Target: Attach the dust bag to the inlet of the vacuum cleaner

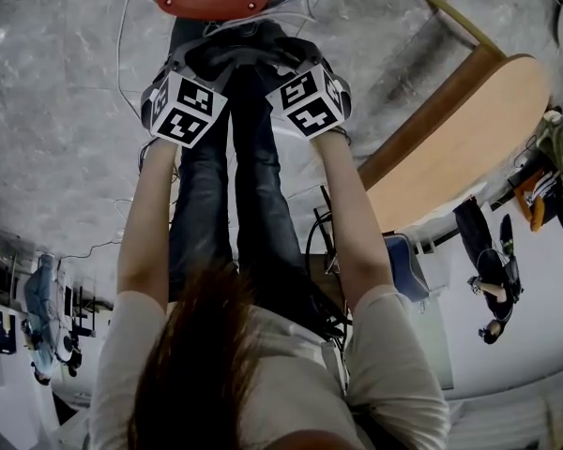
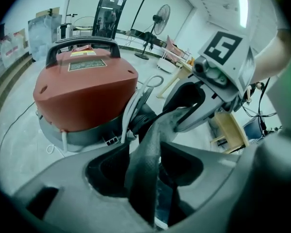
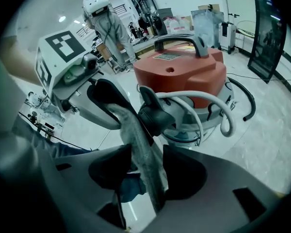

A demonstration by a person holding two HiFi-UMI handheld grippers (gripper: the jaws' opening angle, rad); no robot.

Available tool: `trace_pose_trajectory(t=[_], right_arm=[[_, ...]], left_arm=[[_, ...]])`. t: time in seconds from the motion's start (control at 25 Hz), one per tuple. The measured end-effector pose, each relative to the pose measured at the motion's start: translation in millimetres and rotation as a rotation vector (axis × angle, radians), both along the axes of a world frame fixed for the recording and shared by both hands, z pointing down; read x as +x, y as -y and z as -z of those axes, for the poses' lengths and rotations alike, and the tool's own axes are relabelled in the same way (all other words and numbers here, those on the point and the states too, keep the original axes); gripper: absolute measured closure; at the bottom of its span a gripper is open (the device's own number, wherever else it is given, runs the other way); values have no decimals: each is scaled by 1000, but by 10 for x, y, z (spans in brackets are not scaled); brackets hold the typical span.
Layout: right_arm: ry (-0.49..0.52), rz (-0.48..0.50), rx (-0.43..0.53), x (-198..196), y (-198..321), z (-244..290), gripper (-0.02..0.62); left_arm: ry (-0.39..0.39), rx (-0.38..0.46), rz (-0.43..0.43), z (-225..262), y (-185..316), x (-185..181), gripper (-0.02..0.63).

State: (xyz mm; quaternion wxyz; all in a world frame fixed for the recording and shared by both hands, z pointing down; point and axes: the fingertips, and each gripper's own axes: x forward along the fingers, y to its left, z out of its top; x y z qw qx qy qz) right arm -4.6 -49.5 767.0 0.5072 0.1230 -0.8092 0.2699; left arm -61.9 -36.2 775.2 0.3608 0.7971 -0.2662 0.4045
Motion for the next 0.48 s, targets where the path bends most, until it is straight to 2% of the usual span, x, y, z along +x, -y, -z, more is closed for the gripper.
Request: trace_pose_trajectory(t=[0.2,0.48], right_arm=[[-3,33,3,33,-98,50,388],[9,-19,50,70,31,238,373]], left_arm=[[-11,-15,-20,85,-69,25,388],[9,17,-2,211,-26,-2,388]])
